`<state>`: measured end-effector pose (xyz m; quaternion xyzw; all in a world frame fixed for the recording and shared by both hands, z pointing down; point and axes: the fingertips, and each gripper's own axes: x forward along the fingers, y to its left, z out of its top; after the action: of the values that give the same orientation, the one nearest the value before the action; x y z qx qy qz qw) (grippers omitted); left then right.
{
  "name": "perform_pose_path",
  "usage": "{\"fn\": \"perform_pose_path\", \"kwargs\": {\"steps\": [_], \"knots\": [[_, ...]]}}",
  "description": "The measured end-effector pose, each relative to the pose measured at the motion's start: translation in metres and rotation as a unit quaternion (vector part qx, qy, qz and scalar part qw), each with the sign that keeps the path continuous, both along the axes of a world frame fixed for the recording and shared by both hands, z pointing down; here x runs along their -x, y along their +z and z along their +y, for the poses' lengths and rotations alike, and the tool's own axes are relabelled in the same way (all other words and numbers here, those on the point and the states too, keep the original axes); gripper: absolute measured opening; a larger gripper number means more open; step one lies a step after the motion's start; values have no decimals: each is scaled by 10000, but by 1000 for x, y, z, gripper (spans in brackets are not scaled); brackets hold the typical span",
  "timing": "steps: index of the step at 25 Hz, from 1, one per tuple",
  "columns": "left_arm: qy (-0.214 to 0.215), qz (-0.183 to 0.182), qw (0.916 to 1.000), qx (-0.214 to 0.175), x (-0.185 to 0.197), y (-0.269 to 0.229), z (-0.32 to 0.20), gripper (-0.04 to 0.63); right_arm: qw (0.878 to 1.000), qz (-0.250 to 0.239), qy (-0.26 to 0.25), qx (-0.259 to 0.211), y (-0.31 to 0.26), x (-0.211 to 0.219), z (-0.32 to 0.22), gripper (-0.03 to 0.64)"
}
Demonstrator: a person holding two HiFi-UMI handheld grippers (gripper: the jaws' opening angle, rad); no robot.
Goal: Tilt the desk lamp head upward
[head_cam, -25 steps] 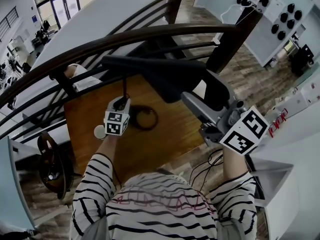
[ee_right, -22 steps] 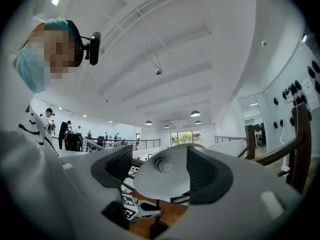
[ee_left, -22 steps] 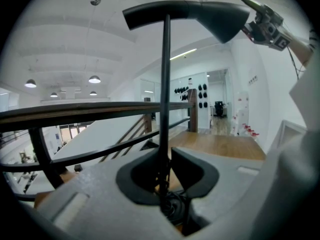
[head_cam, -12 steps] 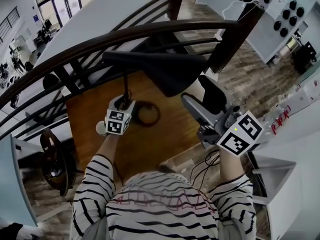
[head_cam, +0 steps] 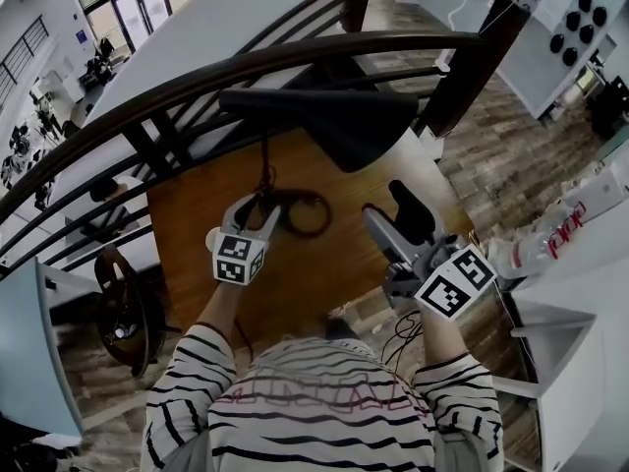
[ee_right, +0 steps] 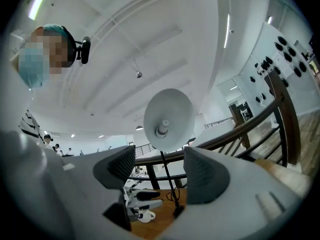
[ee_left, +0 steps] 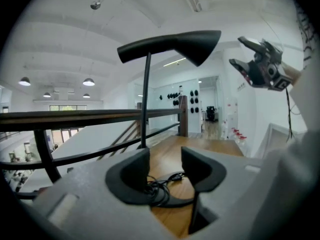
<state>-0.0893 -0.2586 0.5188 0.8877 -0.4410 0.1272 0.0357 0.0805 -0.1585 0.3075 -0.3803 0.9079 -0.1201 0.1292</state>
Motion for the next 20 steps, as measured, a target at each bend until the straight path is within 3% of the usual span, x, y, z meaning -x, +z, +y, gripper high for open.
{"fn": "perform_pose_path", "kwargs": {"steps": [10, 20], "knots": [[194, 258, 9990, -307, 18, -23, 65, 189, 9974, -62, 305, 657, 72, 37, 22, 258], [208, 310, 9983, -452, 45, -34, 125, 88, 9913, -55, 450, 1238, 126, 70, 45, 107]]}}
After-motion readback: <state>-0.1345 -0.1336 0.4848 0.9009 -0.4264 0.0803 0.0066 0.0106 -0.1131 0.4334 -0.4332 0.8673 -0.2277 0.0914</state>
